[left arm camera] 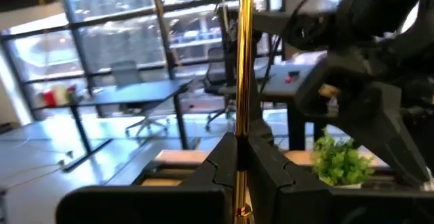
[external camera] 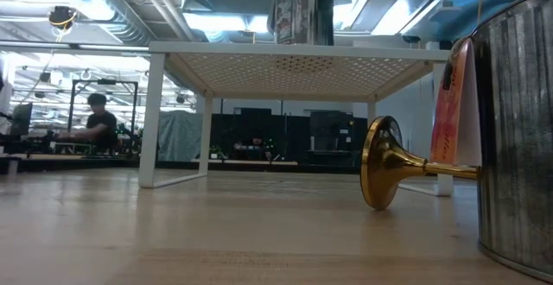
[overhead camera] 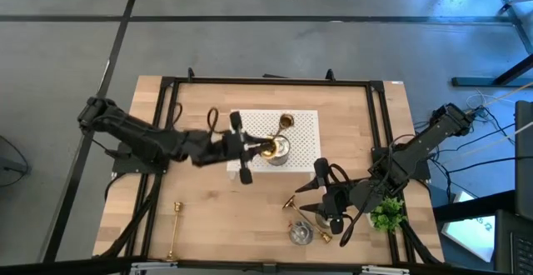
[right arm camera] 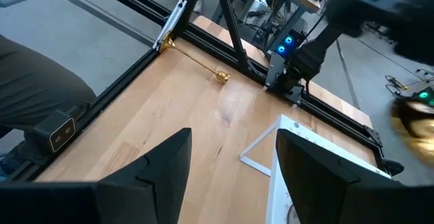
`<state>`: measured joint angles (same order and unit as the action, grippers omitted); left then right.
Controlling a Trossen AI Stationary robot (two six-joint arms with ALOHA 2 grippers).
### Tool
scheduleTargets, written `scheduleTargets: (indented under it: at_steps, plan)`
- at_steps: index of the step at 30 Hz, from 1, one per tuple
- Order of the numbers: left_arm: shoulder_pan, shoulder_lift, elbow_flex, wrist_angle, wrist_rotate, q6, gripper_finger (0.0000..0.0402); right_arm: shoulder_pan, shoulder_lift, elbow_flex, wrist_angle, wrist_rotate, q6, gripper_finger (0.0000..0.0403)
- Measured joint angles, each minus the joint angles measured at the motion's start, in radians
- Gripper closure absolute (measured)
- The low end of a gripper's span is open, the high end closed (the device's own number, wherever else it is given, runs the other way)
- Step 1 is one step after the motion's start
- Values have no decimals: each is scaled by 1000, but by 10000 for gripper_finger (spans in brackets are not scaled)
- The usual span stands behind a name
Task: Pick & Place candle stick holders
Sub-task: Put the top gold candle holder on the shelf
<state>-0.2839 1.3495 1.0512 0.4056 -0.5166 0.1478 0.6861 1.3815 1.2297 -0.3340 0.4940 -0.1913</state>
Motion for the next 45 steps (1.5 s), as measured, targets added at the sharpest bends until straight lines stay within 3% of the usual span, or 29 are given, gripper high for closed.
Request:
scheduleTargets:
  at_steps: [9, 13, 19, 26, 34, 39, 45]
  plan:
    - [206, -72, -34, 53, 348, -15, 393, -1, -2, 1, -4, 1, 0, 186]
    - [302, -103, -137, 154, 481, -83, 393, -10, -34, 8, -27, -20, 34, 186]
    - [427, -160, -339, 387, 609, -196, 393, -57, -124, -41, -78, -162, 130, 186]
    - [496, -222, -476, 432, 650, -254, 393, -181, -288, -259, 165, -155, 127, 186]
    - [544, -241, -482, 429, 645, -256, 393, -311, -464, -559, 593, -155, 90, 186]
    - [567, -216, -527, 456, 577, -254, 393, -340, -487, -605, 642, -157, 86, 186]
    - [610, -187, -534, 504, 642, -264, 393, -340, -486, -605, 643, -211, 55, 186]
